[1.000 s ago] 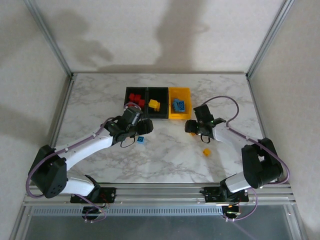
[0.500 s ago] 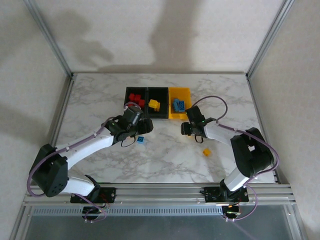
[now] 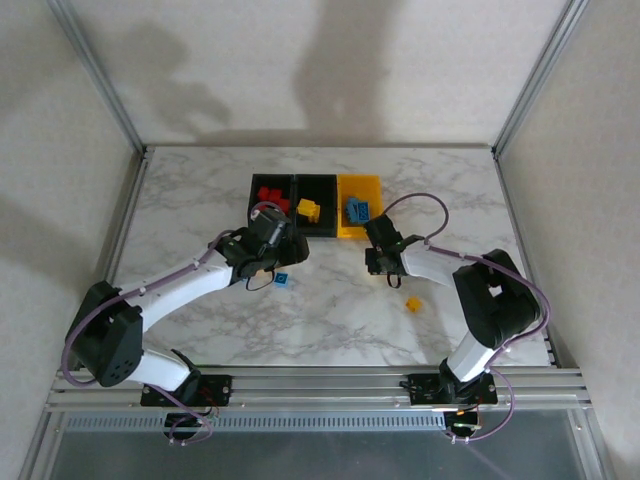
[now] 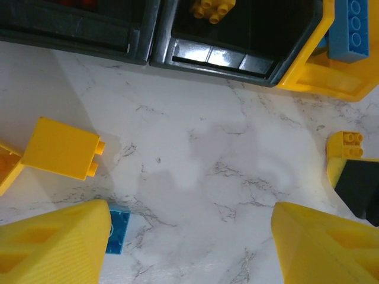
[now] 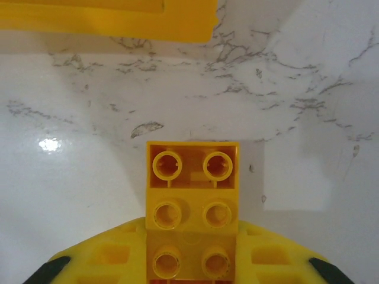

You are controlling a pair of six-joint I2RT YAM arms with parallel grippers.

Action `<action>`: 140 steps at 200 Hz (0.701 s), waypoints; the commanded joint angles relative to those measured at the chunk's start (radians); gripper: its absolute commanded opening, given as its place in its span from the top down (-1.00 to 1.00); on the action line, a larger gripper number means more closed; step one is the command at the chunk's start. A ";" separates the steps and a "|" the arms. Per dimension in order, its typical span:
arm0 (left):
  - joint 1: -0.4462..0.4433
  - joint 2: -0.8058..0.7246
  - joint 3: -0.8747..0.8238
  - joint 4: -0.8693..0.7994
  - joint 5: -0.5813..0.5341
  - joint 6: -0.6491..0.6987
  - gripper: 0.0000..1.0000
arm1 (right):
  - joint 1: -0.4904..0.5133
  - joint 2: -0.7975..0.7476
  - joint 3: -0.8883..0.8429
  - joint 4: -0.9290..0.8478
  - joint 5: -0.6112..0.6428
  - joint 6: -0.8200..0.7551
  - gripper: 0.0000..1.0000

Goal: Sort the legos into containers by color
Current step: Pick up the lego from the center of the table, then place the lego in the container.

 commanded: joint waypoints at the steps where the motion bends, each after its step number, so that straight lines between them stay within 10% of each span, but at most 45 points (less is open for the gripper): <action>1: -0.008 -0.062 -0.004 -0.021 -0.107 -0.044 -0.43 | 0.034 -0.080 0.057 -0.087 0.035 0.027 0.62; 52: 0.027 -0.159 -0.047 0.006 -0.165 -0.089 -0.44 | 0.055 -0.121 0.262 -0.161 -0.054 0.034 0.62; 140: 0.043 -0.276 -0.115 -0.032 -0.163 -0.117 -0.44 | 0.061 0.406 0.921 -0.265 -0.193 0.010 0.58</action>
